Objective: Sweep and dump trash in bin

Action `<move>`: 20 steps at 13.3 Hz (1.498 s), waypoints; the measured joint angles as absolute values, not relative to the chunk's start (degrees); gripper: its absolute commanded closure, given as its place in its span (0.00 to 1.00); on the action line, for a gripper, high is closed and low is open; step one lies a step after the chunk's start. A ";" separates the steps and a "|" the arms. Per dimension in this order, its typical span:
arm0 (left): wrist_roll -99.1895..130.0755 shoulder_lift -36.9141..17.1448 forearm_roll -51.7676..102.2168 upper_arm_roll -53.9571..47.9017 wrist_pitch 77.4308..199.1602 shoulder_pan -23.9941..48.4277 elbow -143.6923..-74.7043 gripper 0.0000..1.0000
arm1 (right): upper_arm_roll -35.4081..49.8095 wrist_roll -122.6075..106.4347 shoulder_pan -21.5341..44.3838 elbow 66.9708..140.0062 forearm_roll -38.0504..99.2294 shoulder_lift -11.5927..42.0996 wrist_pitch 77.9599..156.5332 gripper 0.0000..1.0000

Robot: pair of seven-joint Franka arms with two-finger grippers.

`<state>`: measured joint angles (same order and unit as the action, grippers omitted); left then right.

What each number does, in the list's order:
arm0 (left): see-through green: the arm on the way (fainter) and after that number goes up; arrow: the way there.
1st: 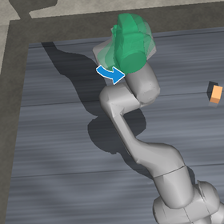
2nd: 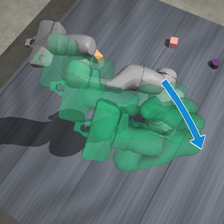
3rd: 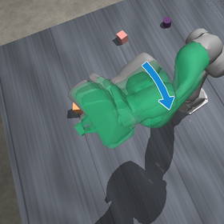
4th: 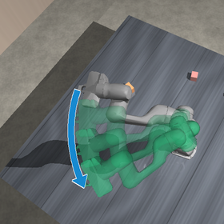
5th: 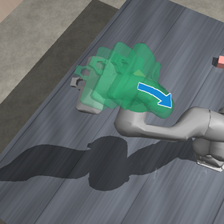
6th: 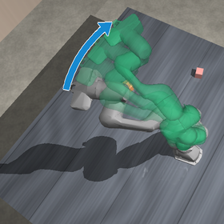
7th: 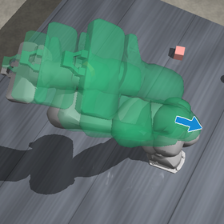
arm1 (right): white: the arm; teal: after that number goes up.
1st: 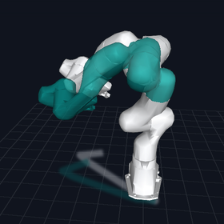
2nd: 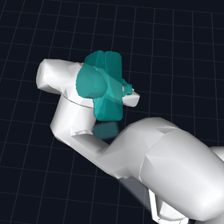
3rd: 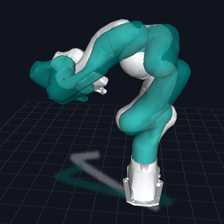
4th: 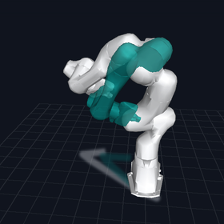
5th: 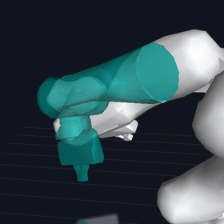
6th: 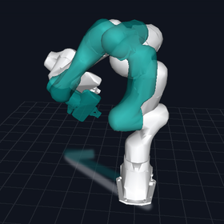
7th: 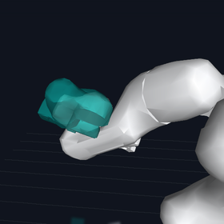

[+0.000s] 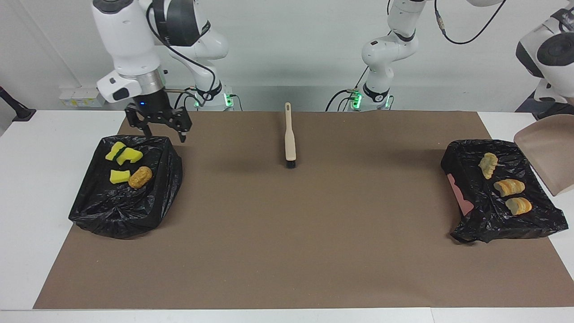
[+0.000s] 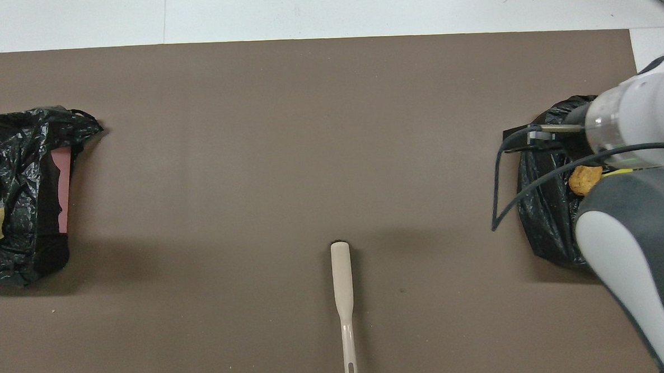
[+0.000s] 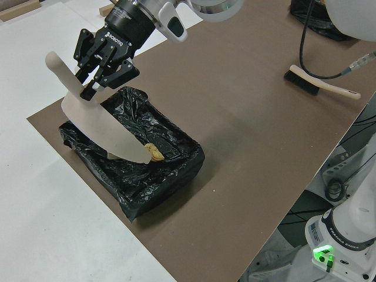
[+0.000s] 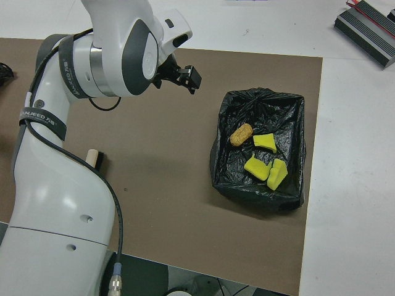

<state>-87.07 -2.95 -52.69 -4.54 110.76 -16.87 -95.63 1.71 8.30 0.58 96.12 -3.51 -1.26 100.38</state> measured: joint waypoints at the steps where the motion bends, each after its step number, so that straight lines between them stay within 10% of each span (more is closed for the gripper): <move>1: -85.61 -2.68 -49.67 -4.68 109.94 -15.82 -95.72 1.00 | 0.20 7.12 0.95 94.96 -3.53 -1.36 98.64 0.00; 20: -14.79 -1.98 -5.42 -5.37 98.34 9.97 -96.96 1.00 | -6.12 2.69 2.71 92.52 -0.80 -4.71 87.21 0.00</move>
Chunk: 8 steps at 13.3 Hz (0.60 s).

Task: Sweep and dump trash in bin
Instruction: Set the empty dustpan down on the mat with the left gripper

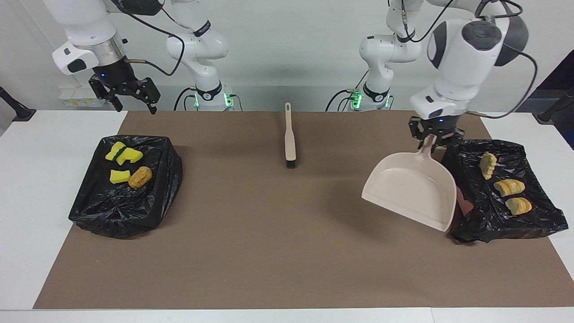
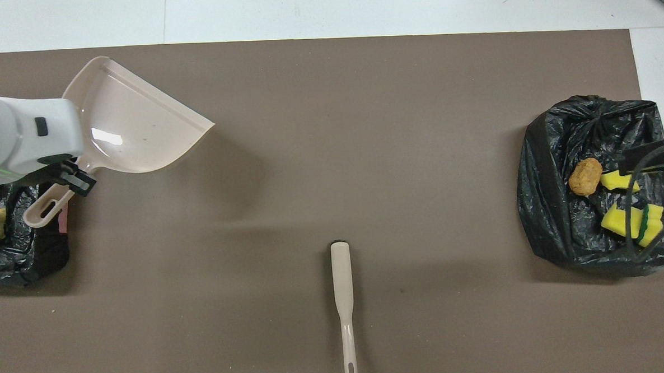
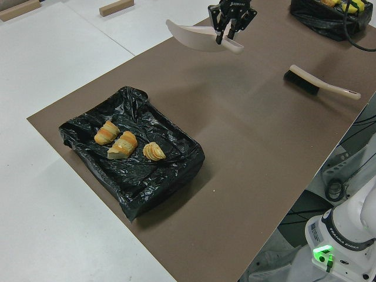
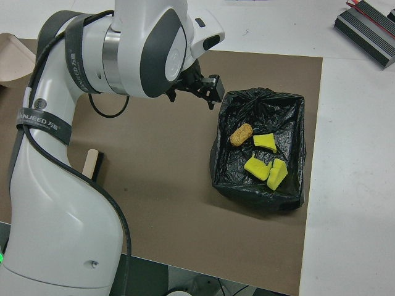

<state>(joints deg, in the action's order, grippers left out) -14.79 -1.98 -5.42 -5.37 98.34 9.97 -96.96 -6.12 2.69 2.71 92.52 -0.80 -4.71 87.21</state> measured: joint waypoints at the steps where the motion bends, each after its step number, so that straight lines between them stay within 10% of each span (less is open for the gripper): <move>1: -10.32 -1.93 -4.35 -5.40 98.34 11.86 -97.24 1.00 | -6.12 2.69 2.82 92.29 -0.81 -4.91 86.64 0.00; 8: 12.15 -5.76 2.14 -5.43 108.35 22.82 -98.49 1.00 | -6.42 2.69 3.99 92.24 -0.83 -5.38 86.47 0.00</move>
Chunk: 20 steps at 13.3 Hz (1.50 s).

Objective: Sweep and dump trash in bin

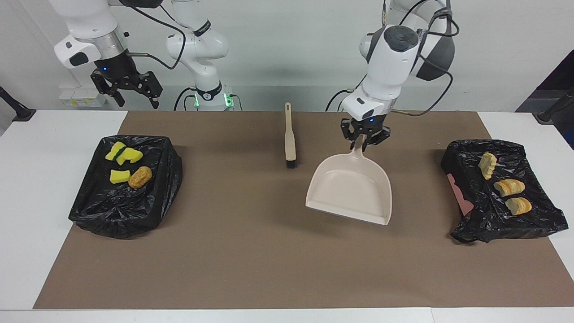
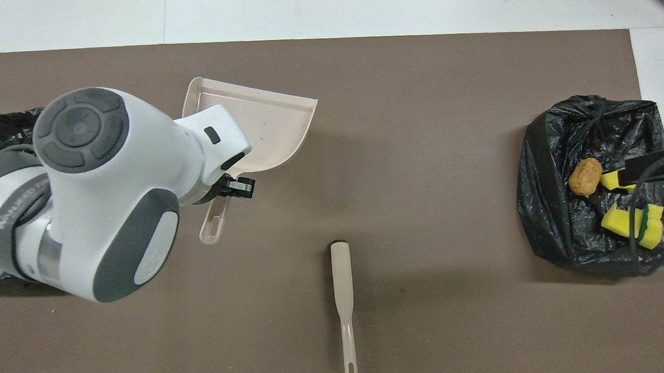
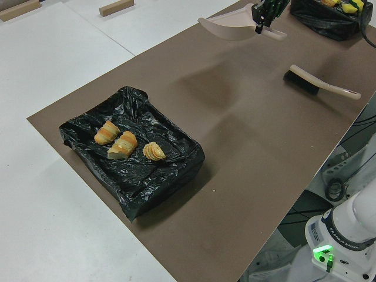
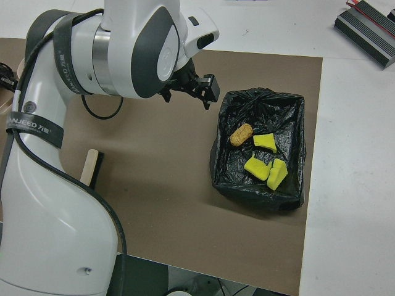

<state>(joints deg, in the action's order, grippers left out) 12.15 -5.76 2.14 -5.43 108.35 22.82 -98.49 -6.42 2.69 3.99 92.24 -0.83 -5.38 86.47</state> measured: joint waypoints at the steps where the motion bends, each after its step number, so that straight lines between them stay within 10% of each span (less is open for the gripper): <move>1: 14.72 -7.04 2.31 -5.41 110.24 24.13 -98.38 1.00 | -7.39 2.69 5.16 92.24 -0.85 -5.38 86.47 0.00; 12: 33.88 -24.83 1.34 -6.17 122.61 34.06 -92.92 1.00 | -9.16 2.69 5.89 92.30 -0.86 -5.39 86.46 0.00; 13: 35.41 -26.89 0.48 -6.25 122.85 35.02 -91.19 0.65 | -9.17 2.69 6.27 92.30 -0.86 -5.39 86.46 0.00; 14: 36.14 -28.35 -0.17 -6.26 122.98 35.53 -89.94 0.01 | -9.15 2.69 6.63 92.30 -0.86 -5.39 86.46 0.00; 20: 36.31 -27.20 -1.00 -5.09 122.62 33.45 -87.09 0.00 | -9.42 2.69 7.09 92.30 -0.86 -5.40 86.47 0.00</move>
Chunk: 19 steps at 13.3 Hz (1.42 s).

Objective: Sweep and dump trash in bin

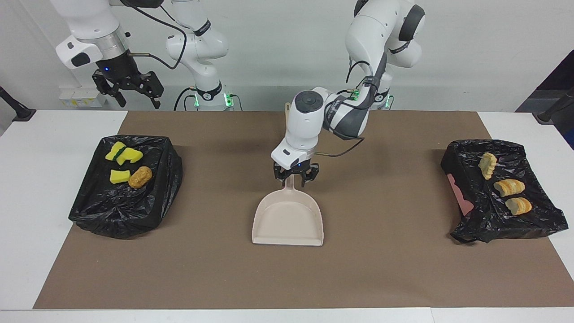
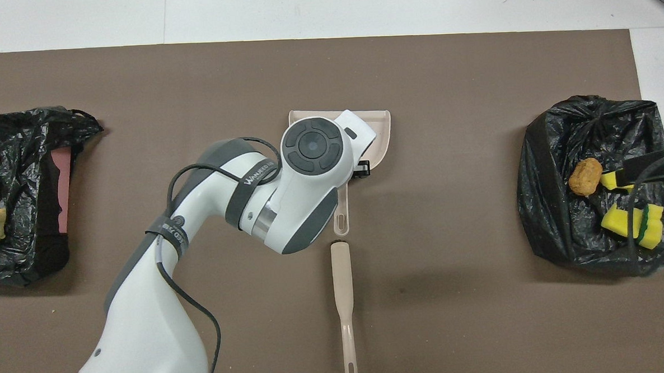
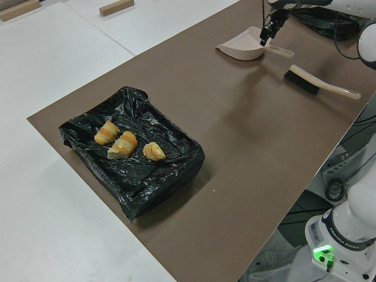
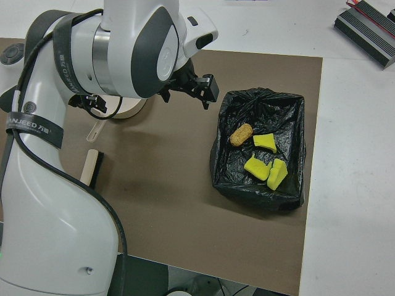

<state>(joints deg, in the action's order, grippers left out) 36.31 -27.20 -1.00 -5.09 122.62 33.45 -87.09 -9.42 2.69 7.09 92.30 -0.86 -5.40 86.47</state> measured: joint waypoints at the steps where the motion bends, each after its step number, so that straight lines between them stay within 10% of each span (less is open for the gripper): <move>1: 36.28 -26.05 -1.04 -4.91 122.10 31.96 -87.03 0.00 | -9.86 2.69 7.49 92.30 -0.86 -5.40 86.47 0.00; 19: -0.69 -12.35 2.84 -4.80 104.71 1.24 -87.35 0.00 | -11.12 2.69 8.57 92.30 -0.79 -5.40 86.47 0.00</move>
<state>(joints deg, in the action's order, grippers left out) -0.69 -12.35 2.84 -4.80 104.71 1.24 -87.35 -11.12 2.69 8.57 92.30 -0.79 -5.40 86.47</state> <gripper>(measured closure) 0.000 0.000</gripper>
